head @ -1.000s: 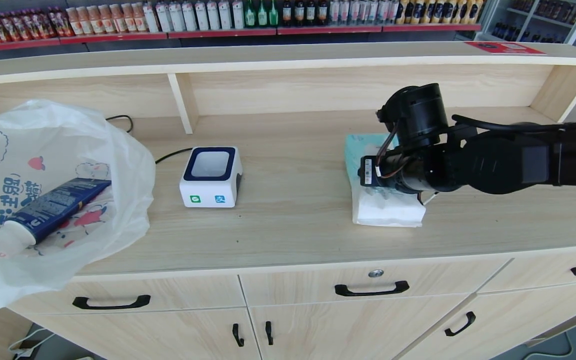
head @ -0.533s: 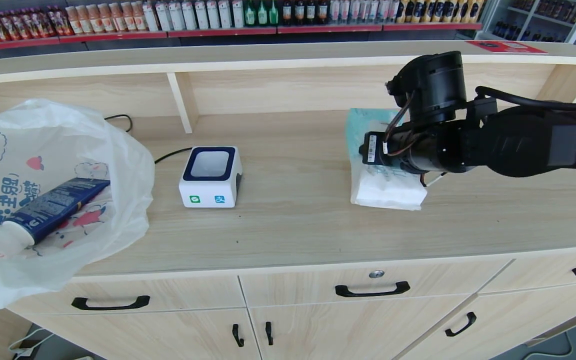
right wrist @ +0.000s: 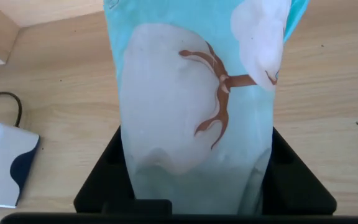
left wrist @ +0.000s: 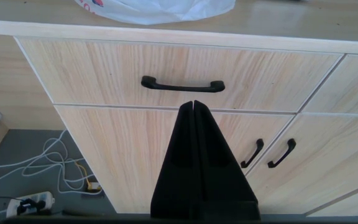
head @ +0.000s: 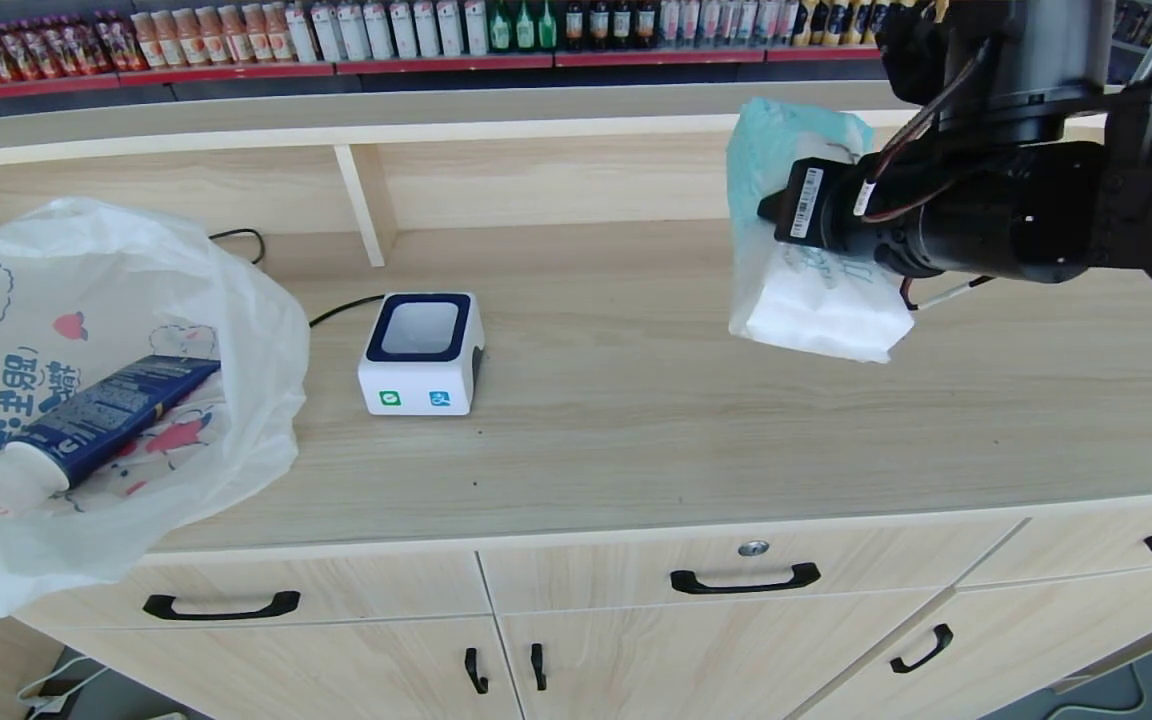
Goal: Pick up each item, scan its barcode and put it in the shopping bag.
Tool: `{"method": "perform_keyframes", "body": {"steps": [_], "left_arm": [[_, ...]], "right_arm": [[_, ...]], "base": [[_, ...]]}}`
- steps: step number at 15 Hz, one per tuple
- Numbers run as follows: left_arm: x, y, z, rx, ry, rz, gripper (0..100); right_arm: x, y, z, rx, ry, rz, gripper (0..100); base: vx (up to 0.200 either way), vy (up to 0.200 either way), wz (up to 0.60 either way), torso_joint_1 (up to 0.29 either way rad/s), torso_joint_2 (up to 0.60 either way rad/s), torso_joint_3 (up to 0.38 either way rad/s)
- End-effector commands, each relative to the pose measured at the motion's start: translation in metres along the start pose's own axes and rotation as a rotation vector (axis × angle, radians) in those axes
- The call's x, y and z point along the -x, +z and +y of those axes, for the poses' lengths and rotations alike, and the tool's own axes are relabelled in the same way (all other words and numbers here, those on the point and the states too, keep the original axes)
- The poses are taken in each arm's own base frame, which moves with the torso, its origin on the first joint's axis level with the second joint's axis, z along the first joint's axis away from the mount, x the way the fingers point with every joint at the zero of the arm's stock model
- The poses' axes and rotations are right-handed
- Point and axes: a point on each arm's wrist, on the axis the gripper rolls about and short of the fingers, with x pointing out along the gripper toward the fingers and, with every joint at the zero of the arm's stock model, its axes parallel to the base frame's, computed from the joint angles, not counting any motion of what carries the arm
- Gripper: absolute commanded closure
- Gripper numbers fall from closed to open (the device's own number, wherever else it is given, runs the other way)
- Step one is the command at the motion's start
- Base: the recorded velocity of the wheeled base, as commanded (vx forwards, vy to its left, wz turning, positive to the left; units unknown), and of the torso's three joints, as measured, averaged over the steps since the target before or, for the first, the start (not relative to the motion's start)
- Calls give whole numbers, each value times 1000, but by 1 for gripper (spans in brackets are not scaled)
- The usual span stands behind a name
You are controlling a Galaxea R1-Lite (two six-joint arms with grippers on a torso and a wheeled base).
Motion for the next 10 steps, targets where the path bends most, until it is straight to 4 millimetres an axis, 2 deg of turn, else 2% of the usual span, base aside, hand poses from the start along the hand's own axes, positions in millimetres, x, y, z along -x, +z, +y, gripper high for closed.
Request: {"method": "perform_keyframes", "body": {"steps": [1,4,6,7,9,10], "left_arm": [[0,0,0,-1,0,1,100],[0,0,0,1,0,1,100],[0,0,0,1,0,1,100],[0,0,0,1,0,1,100],[0,0,0,1,0,1,100],[0,0,0,1,0,1,100]], "right_arm": [[35,17,-2,-73,41,-117,100],[84,10,-8,-78,74,-157,100],[103,11,-8,-106,123,-181,100],[119,4,-9,-145,182,-220,100],[123,-20,-17,-156,194,-248,100],[124,-24,-19,-156,197,-260,100]], "base": [[0,0,0,0,0,0],[0,0,0,0,0,0],[0,0,0,0,0,0],[0,0,0,0,0,0],[0,0,0,0,0,0],[0,0,0,0,0,0]]}}
